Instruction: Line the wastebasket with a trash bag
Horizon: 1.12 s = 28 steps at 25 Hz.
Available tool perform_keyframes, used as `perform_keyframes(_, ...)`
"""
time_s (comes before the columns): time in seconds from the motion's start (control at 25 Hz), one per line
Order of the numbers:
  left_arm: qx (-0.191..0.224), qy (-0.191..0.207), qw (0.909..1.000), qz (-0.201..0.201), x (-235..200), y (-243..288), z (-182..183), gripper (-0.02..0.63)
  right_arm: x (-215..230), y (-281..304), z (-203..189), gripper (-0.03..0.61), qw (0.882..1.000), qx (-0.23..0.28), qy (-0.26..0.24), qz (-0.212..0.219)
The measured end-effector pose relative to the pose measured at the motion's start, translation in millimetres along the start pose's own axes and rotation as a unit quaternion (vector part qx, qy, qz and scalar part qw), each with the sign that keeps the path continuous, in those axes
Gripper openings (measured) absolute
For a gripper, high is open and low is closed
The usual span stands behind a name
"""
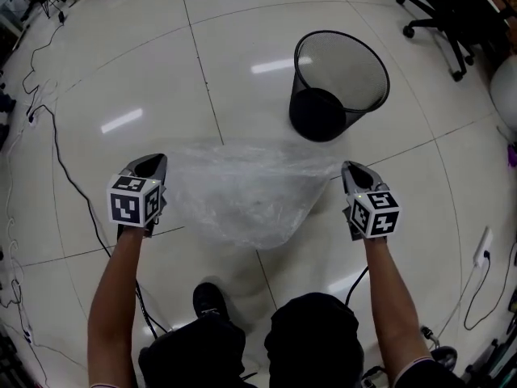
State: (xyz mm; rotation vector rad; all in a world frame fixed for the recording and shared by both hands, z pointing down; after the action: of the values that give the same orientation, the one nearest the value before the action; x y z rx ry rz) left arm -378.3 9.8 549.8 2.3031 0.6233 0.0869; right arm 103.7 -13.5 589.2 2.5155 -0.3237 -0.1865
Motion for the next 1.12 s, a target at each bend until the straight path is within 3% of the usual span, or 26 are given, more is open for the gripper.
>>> perform_keyframes(0.52,0.019,0.066,0.9966,-0.046,62.1,-24.9,70.8,0.012,61.1,-63.0,32.9,0.002,0.999,0.033,0.005,-0.041)
perform_keyframes(1.12,0.013,0.103,0.9920,-0.073,111.9,-13.7,121.6,0.012,117.7,-97.3,39.8,0.002,0.994,0.063,0.038,-0.075)
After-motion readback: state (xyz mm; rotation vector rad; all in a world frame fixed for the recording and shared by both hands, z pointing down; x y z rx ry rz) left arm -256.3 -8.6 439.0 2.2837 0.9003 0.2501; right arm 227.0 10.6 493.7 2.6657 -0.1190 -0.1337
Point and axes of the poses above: the fingertips, and each gripper's own axes: y forward along the fingers, x to its right, z out of its top, the point moved 10 cm from there along -y, backward along the fingers, and after that the axes turned 14 degrees about -z, right-handed, at the moved point
